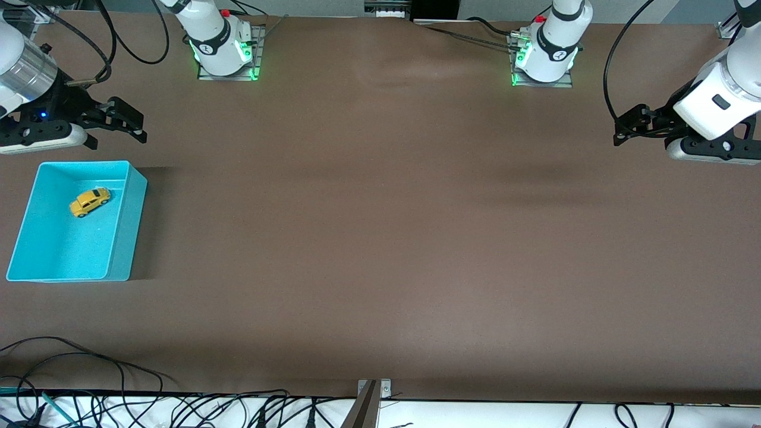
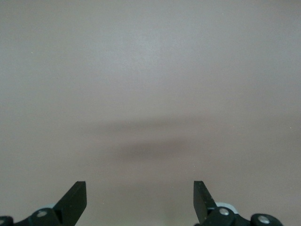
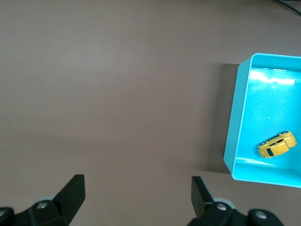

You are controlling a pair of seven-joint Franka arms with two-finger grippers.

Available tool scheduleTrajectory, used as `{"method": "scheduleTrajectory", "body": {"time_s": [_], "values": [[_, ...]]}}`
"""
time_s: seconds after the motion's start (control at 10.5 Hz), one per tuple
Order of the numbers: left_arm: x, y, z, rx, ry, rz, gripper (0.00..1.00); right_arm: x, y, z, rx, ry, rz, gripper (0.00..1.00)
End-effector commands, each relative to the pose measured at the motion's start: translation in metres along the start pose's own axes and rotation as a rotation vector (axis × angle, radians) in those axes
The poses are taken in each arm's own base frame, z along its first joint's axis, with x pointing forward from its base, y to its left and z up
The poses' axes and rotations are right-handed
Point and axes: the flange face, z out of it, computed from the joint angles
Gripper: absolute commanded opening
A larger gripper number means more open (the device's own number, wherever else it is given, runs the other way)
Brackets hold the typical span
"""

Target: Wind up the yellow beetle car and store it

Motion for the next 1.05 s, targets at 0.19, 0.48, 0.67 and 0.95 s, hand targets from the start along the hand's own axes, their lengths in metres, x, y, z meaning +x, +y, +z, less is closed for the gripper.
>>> {"method": "scheduleTrajectory", "body": {"time_s": [0.19, 0.48, 0.67, 0.95], "values": [[0.0007, -0.0013, -0.0039, -0.011, 0.000, 0.018, 1.00, 0.0076, 0.0028, -0.0096, -0.031, -0.038, 0.016, 1.00], [0.0007, -0.0030, -0.0039, -0.011, 0.000, 0.016, 1.00, 0.0076, 0.0049, -0.0094, -0.034, -0.041, 0.016, 1.00], [0.0008, -0.0038, -0.0032, -0.012, -0.002, 0.014, 1.00, 0.0076, 0.0053, -0.0094, -0.029, -0.041, 0.018, 1.00], [0.0008, -0.0038, -0.0032, -0.012, -0.002, 0.014, 1.00, 0.0068, 0.0026, -0.0097, -0.030, -0.044, 0.024, 1.00]]}}
